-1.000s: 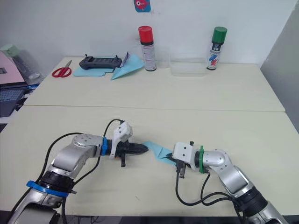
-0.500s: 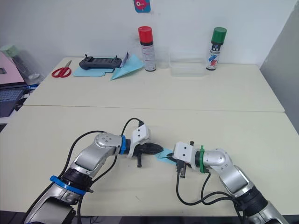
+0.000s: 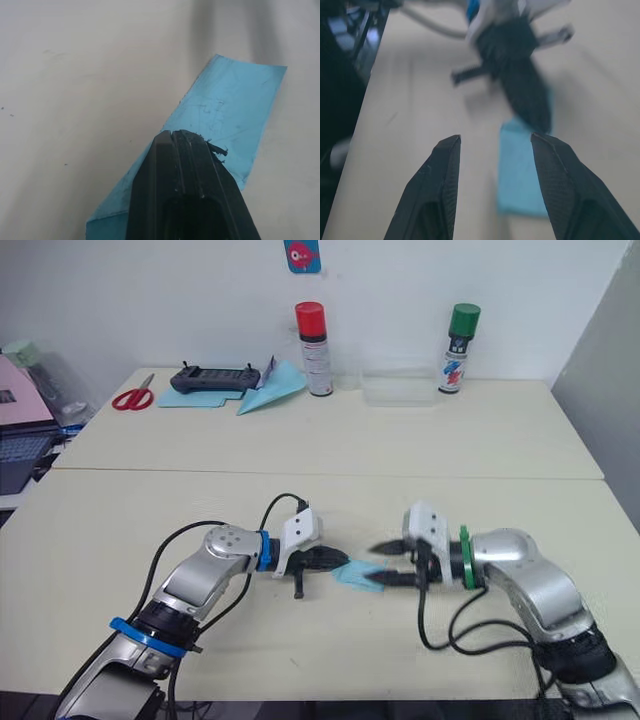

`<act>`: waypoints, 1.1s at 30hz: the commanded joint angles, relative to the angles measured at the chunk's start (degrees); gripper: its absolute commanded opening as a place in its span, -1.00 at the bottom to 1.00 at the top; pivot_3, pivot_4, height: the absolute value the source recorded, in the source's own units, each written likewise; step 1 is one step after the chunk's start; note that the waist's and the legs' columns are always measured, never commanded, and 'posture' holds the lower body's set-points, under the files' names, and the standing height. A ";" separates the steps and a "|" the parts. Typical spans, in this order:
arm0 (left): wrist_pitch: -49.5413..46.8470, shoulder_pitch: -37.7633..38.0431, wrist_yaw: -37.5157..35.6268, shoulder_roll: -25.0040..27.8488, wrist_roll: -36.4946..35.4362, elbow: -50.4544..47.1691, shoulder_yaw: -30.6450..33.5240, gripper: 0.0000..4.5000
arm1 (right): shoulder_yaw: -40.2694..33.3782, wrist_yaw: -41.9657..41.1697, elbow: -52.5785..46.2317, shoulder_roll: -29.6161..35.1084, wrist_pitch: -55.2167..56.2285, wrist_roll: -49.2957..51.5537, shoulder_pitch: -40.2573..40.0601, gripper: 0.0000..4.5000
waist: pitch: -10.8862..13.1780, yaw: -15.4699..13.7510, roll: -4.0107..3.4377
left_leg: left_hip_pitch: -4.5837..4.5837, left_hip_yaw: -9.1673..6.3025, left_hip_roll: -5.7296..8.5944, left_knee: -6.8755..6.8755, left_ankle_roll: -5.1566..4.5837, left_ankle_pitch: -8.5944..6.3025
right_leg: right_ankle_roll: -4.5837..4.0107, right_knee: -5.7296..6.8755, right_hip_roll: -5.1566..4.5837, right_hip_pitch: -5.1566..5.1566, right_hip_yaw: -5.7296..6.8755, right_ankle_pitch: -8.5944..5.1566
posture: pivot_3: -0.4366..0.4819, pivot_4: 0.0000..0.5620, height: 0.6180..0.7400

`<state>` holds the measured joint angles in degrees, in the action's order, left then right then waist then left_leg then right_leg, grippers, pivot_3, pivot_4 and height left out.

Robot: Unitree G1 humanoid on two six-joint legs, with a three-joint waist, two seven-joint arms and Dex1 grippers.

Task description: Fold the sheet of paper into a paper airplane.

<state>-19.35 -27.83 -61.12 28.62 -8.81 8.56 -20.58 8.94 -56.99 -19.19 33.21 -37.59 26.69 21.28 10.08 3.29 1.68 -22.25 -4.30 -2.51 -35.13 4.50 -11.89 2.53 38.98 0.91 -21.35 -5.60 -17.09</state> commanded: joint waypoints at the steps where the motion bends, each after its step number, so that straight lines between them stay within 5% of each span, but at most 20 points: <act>1: -1.24 1.29 1.12 0.34 3.52 3.82 -1.81 -1.00 | -2.29 4.18 1.55 -2.93 -1.53 1.77 1.67 -0.54 | -0.01 -0.16 -0.02 | -0.03 0.00 0.01 0.00 0.00 0.00 | 0.00 -0.01 0.00 -0.02 -0.01 0.00 | -0.05 -0.47 1.00; 4: -1.14 1.02 1.14 0.15 3.62 4.09 -1.82 -1.00 | 3.80 5.19 5.81 -2.89 5.83 -6.72 0.70 -1.00 | -0.01 -0.31 -0.02 | -0.10 0.00 0.01 0.01 0.00 0.00 | 0.00 -0.06 -0.01 -0.05 0.02 0.00 | -0.05 -0.47 1.00; 7: -1.08 0.14 1.68 -0.33 3.83 4.52 -1.68 -1.00 | 9.98 7.29 9.62 -3.72 14.89 -15.17 -1.84 -1.00 | -0.01 -0.33 -0.02 | -0.09 0.00 0.01 0.01 -0.01 0.00 | 0.00 -0.05 -0.01 -0.06 0.03 0.00 | -0.05 -0.47 1.00; 16: -1.98 0.54 0.93 -0.35 4.23 3.51 -2.61 -1.00 | 11.12 9.67 12.23 -3.05 12.68 -20.03 -4.73 -1.00 | -0.03 -0.03 -0.04 | -0.07 0.01 0.02 0.01 0.00 0.00 | 0.02 -0.02 0.00 -0.05 -0.02 0.01 | -0.05 -0.47 1.00; 25: -2.26 0.69 0.80 -0.02 4.02 3.53 -2.15 -1.00 | 3.43 6.93 8.20 4.77 10.39 -16.44 -10.71 -1.00 | -0.08 -0.14 -0.01 | -0.07 0.01 0.02 0.02 0.00 -0.01 | 0.00 -0.07 -0.01 -0.04 -0.02 -0.01 | -0.05 -0.47 1.00; 33: -2.95 0.86 1.26 -0.53 3.32 3.12 -1.02 -1.00 | -2.72 8.72 2.51 -2.24 9.07 -7.18 -6.67 -1.00 | -0.05 0.34 -0.04 | -0.08 0.01 0.01 0.03 0.00 0.00 | 0.00 -0.04 0.00 -0.07 -0.04 -0.01 | -0.05 -0.47 1.00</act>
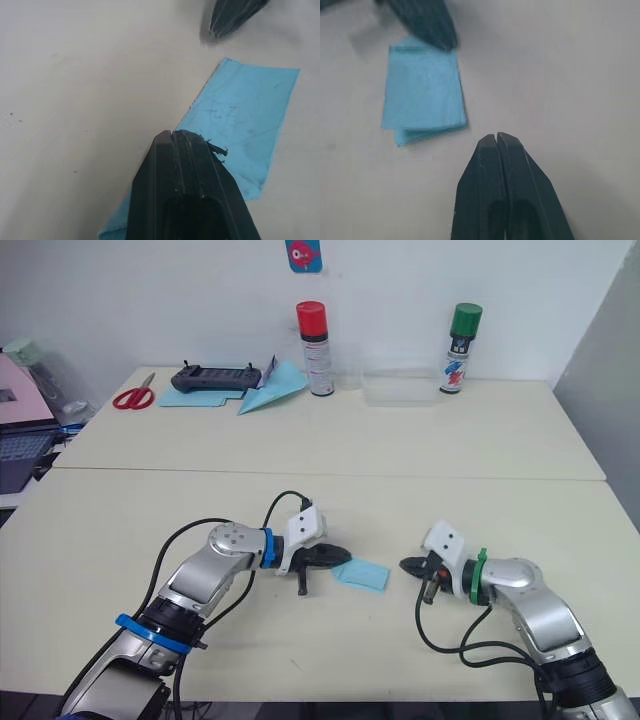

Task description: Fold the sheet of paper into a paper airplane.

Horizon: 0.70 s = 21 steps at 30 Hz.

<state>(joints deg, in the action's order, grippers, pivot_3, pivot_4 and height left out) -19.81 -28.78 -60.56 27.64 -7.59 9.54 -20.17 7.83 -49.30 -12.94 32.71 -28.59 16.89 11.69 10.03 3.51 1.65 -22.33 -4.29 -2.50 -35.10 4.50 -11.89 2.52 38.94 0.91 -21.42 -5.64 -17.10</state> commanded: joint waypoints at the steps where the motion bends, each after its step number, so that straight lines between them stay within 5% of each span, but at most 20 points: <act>1: -2.57 1.78 0.64 0.42 2.15 2.00 -1.42 -1.00 | -0.54 0.98 -4.08 -2.35 -0.23 2.37 3.37 -1.00 | 0.00 0.11 -0.01 | 0.00 0.00 0.00 0.00 0.00 0.00 | 0.00 0.01 0.00 -0.01 0.00 0.00 | -0.05 -0.47 1.00; 10: -4.85 1.95 0.68 0.59 0.49 -3.54 0.30 -1.00 | 12.22 -0.31 1.95 -1.66 0.99 -6.25 2.88 -1.00 | 0.01 -0.21 0.00 | -0.27 -0.01 -0.01 0.09 0.00 -0.01 | -0.01 -0.04 0.00 -0.27 0.05 -0.04 | -0.05 -0.47 1.00; 21: -6.93 6.28 9.27 -6.01 -1.34 -7.60 2.71 -1.00 | 12.02 -0.21 3.89 -1.52 2.26 -7.39 3.23 -1.00 | 0.03 -0.28 0.03 | -0.31 -0.01 -0.01 0.08 0.01 0.00 | 0.00 -0.01 0.00 -0.31 0.04 -0.03 | -0.05 -0.47 1.00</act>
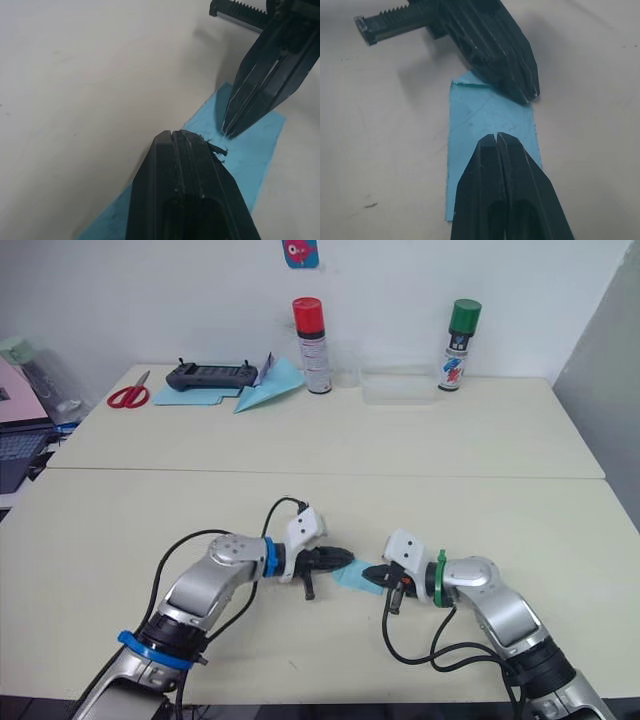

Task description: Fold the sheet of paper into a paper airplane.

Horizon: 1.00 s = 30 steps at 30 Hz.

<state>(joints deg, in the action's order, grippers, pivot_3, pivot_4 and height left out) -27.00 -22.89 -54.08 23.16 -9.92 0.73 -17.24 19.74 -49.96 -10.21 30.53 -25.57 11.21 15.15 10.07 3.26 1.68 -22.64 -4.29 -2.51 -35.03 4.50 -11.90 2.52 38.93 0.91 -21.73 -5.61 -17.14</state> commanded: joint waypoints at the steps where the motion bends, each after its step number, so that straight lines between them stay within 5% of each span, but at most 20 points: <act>1: 0.27 0.50 3.26 -1.76 1.29 1.87 -0.31 -1.00 | 0.10 0.44 1.09 0.70 -0.75 -1.73 -0.27 -1.00 | 0.00 -0.03 0.00 | 0.01 0.00 0.00 -0.01 0.00 0.00 | 0.00 0.00 0.00 0.01 0.00 0.00 | -0.05 -0.47 1.00; 16: 1.48 3.49 6.12 7.68 1.78 10.75 6.92 -1.00 | -0.35 0.53 0.36 1.09 -1.36 -2.16 -1.14 -1.00 | -0.05 1.59 0.00 | 0.55 0.03 -0.06 0.13 0.00 0.00 | -0.06 0.02 0.03 0.34 -0.03 -0.04 | -0.05 -0.47 1.00; 24: 3.03 4.10 6.67 7.72 -4.62 2.97 14.77 -1.00 | -5.75 -0.55 -2.81 -1.27 -0.23 4.50 -0.85 -1.00 | 0.07 1.78 0.05 | 0.60 0.07 -0.08 0.15 0.00 0.00 | -0.07 0.05 0.03 0.33 -0.06 -0.04 | -0.05 -0.47 1.00; 26: 1.63 4.17 5.63 8.97 -7.70 -0.95 17.92 -1.00 | -9.08 -3.33 -7.25 -0.60 -2.16 10.26 -0.59 -0.82 | 0.25 1.75 0.02 | 0.35 0.07 -0.10 0.15 0.00 0.00 | -0.06 0.07 0.03 0.11 -0.06 -0.03 | -0.05 -0.47 1.00; 30: 0.15 7.40 2.10 13.38 -11.99 -8.66 21.82 -0.54 | -12.86 -7.37 -13.92 3.65 -3.80 15.74 -0.81 -0.26 | 0.32 1.20 0.00 | -0.46 0.00 -0.07 0.09 0.03 0.00 | 0.02 0.03 0.00 -0.55 0.04 0.02 | -0.05 -0.47 1.00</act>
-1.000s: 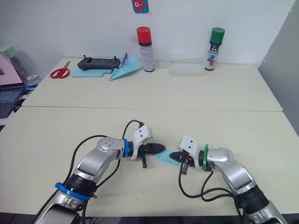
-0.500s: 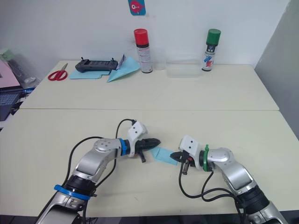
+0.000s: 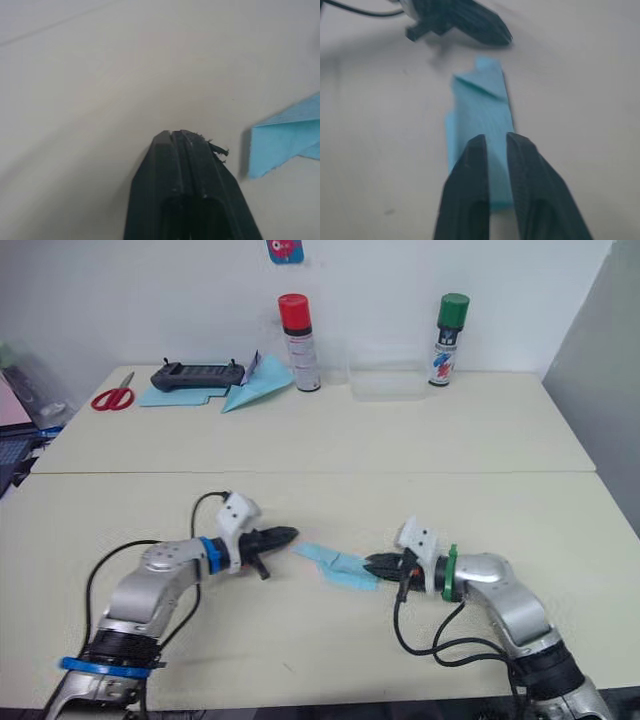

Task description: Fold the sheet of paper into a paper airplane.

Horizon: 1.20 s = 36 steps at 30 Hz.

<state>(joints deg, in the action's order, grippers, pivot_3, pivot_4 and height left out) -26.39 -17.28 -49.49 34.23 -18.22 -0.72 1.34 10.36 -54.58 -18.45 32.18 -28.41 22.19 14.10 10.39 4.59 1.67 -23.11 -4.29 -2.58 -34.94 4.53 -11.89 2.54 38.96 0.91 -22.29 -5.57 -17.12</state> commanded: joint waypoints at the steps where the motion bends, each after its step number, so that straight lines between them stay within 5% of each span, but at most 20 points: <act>1: -0.44 3.26 -3.59 3.65 -4.35 -9.41 3.85 -0.40 | -4.38 -3.05 -6.81 2.85 -1.59 5.99 0.03 -0.10 | 0.00 -0.29 0.00 | -0.01 0.01 0.01 0.01 0.02 -0.02 | 0.02 -0.04 -0.03 0.01 -0.01 -0.01 | -0.05 -0.47 1.00; 5: 1.52 9.21 -7.59 8.19 -6.48 -17.71 5.89 0.17 | -5.25 -4.91 -10.29 6.53 -2.16 7.85 -1.91 0.54 | 0.04 -0.81 0.00 | -0.01 0.03 0.02 0.07 0.17 -0.16 | 0.03 -0.08 -0.08 0.01 0.00 -0.18 | -0.05 -0.47 1.00; 8: 7.05 13.57 -8.66 9.24 -5.32 -22.70 6.40 0.61 | -3.74 -7.42 -11.05 9.05 0.21 6.43 -4.53 0.51 | 0.13 -1.39 -0.03 | 0.00 0.03 0.00 0.09 0.18 -0.18 | -0.07 -0.08 -0.08 0.00 0.02 -0.25 | -0.05 -0.47 1.00; 11: 10.15 17.76 -9.04 9.36 -5.13 -26.21 6.67 1.00 | -1.16 -7.53 -9.72 9.24 5.14 2.10 -6.24 0.09 | 0.15 -1.45 -0.02 | 0.03 0.06 0.00 0.06 0.18 -0.17 | -0.14 -0.08 -0.08 0.01 0.00 -0.32 | -0.05 -0.47 1.00; 13: 12.46 20.13 -8.99 9.18 -4.63 -27.31 6.95 1.00 | 0.59 -6.77 -9.41 8.89 7.82 -0.48 -7.26 -0.22 | 0.16 -1.40 -0.02 | 0.09 0.08 -0.01 0.06 0.18 -0.17 | -0.14 -0.06 -0.08 0.04 -0.03 -0.31 | -0.05 -0.47 1.00; 21: 13.84 24.52 -5.86 7.88 -5.38 -29.89 6.85 1.00 | 5.99 4.62 0.56 1.83 18.31 -15.78 -5.11 -0.22 | 0.17 -1.36 -0.03 | 0.15 0.14 0.00 0.00 0.19 -0.16 | -0.11 0.01 -0.07 0.06 -0.09 -0.27 | -0.05 -0.47 1.00; 33: 9.37 20.95 -3.41 7.97 -7.73 -32.85 5.31 1.00 | 6.57 8.36 9.35 -3.76 16.54 -19.39 -0.17 -0.22 | 0.17 -1.37 -0.03 | 0.13 0.15 0.00 0.01 0.19 -0.16 | -0.09 0.02 -0.06 0.06 -0.10 -0.26 | -0.05 -0.47 1.00; 36: 5.58 21.46 -3.93 8.90 -11.33 -34.04 6.30 1.00 | 6.64 7.42 9.84 -3.48 16.33 -18.92 -0.35 -0.53 | 0.17 -1.36 -0.04 | 0.14 0.14 -0.01 0.00 0.19 -0.17 | -0.09 0.04 -0.06 0.07 -0.08 -0.25 | -0.05 -0.47 1.00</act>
<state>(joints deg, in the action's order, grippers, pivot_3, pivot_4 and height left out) -19.49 4.13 -53.27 42.58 -27.24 -32.38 6.60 17.19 -46.44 -8.04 28.54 -12.08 3.00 13.11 10.56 3.22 1.64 -22.96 -4.17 -2.61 -34.93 4.71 -12.06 2.44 39.01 0.86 -22.22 -5.63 -17.38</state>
